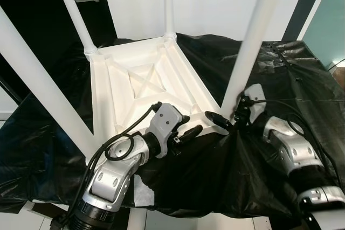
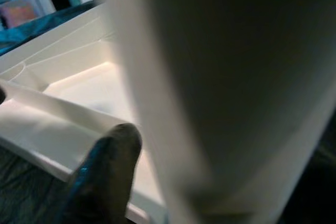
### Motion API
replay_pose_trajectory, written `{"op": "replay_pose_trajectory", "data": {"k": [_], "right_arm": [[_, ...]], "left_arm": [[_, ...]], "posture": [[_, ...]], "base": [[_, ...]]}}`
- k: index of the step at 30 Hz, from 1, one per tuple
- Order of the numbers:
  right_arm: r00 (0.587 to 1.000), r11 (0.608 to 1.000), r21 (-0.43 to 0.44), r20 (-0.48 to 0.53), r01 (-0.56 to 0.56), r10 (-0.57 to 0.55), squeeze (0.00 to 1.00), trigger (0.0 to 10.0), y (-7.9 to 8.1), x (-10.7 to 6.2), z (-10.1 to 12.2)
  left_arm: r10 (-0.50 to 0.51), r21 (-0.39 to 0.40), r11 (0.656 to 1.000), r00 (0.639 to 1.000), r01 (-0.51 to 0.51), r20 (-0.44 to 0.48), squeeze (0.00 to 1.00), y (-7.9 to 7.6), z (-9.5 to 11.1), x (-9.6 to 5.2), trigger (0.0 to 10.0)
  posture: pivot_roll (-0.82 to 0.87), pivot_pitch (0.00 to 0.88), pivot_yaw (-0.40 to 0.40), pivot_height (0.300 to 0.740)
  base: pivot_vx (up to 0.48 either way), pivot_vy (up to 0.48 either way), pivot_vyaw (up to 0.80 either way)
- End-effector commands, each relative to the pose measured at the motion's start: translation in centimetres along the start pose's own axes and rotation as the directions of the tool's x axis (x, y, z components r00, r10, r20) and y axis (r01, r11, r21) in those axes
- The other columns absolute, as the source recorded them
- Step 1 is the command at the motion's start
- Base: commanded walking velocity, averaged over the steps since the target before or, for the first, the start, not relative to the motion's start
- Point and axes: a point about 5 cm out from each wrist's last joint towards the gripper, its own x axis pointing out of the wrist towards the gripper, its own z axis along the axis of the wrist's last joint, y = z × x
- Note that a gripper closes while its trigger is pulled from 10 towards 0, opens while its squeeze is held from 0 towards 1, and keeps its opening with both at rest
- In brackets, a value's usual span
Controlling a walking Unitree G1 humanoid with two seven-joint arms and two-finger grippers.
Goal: Building children table
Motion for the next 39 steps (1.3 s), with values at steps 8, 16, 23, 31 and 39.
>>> {"op": "replay_pose_trajectory", "data": {"k": [8,16,23,31,39], "right_arm": [[0.997,0.998,-0.001,-0.054,-0.06,0.06,0.0,0.0,0.0,0.3,-1.0],[0.974,0.974,0.034,-0.046,0.225,-0.224,0.0,0.0,-0.8,-0.3,-1.8],[0.874,0.865,0.13,-0.034,0.484,-0.484,0.0,0.0,0.8,0.2,-2.0],[0.694,0.678,0.166,-0.063,0.716,-0.717,0.0,0.0,3.4,1.7,-2.0],[0.705,0.689,0.188,-0.027,0.7,-0.709,0.0,10.0,4.3,2.0,-1.2]], "left_arm": [[0.039,0.015,0.999,0.999,-0.039,-0.005,0.0,0.4,-0.1,-0.3,10.0],[0.043,0.008,0.999,0.999,-0.043,-0.005,0.0,0.3,-0.1,0.0,10.0],[0.037,0.034,0.999,0.999,-0.036,-0.032,0.0,0.3,-0.5,-0.1,10.0],[0.06,0.036,0.998,0.998,-0.059,-0.018,0.0,0.7,-0.2,-0.2,10.0],[0.071,0.04,0.997,0.997,-0.071,-0.015,0.0,0.9,-0.1,-0.3,10.0]], "posture": [[-0.03,0.0,0.0,0.74],[-0.05,0.0,0.006,0.74],[-0.06,0.012,0.018,0.74],[-0.05,0.02,0.019,0.74],[-0.05,0.022,0.029,0.74]], "base": [[0.0,0.0,0.0],[0.0,0.0,0.0],[0.0,0.0,0.0],[0.0,0.0,0.0],[0.0,0.0,0.0]]}}
